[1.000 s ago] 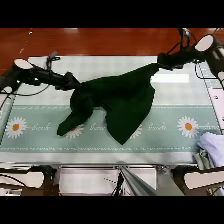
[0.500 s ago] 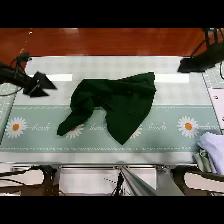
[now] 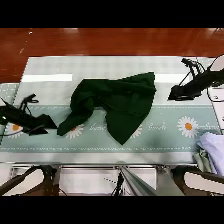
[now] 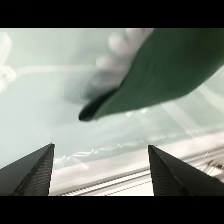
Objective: Fold the shirts.
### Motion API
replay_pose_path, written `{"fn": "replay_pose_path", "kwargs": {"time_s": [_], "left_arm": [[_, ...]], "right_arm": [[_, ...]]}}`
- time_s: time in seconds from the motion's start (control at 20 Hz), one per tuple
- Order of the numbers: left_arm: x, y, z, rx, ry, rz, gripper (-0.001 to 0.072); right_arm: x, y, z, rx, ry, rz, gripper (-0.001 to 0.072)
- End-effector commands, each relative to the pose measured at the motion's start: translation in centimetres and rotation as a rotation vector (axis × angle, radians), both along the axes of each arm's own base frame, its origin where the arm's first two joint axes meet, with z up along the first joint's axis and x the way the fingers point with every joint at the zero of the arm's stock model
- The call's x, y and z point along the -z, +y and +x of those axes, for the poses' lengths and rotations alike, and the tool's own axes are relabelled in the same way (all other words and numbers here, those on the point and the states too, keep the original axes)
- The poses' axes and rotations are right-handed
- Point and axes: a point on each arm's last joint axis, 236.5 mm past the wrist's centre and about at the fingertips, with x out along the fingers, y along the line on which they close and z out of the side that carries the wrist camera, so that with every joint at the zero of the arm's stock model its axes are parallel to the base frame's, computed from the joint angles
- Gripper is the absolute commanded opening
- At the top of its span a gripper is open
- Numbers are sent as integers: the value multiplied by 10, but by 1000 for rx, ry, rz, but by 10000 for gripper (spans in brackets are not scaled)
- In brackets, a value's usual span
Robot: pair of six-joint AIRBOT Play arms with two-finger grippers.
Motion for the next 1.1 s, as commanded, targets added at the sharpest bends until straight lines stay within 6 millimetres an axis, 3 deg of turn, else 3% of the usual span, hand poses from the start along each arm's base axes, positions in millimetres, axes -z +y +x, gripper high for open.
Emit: {"fn": "replay_pose_path", "kwargs": {"time_s": [0.0, 0.1, 0.25, 0.5, 0.6, 0.65, 0.7, 0.75, 0.9, 1.05], "left_arm": [[24, -16, -17, 0, -34, -53, 710], [38, -12, -12, -29, -66, -15, 710], [44, -8, 3, -39, -131, 13, 710], [37, -38, 33, -66, -232, -98, 687], [39, -51, 32, -43, -217, -123, 363], [41, -58, 29, -14, -209, -129, 263], [41, -64, 23, 37, -208, -145, 110], [39, -67, 19, 72, -211, -158, 21], [36, -69, 12, 95, -195, -183, 20], [35, -62, 14, 64, -195, -184, 20]], "right_arm": [[-5, 10, 3, 6, -49, 44, 491], [-19, 10, 6, -3, -101, 36, 491], [-41, 9, 4, -15, -164, 24, 490], [-67, 6, 0, -13, -235, 1, 489], [-75, 6, -2, 2, -253, 0, 487], [-78, 6, -2, 8, -262, 0, 479], [-81, 6, -4, 13, -266, 0, 480], [-81, 5, -6, 7, -259, -6, 479], [-46, -4, -31, 37, -137, -24, 480], [-7, 38, -48, 130, -57, 192, 501]]}}
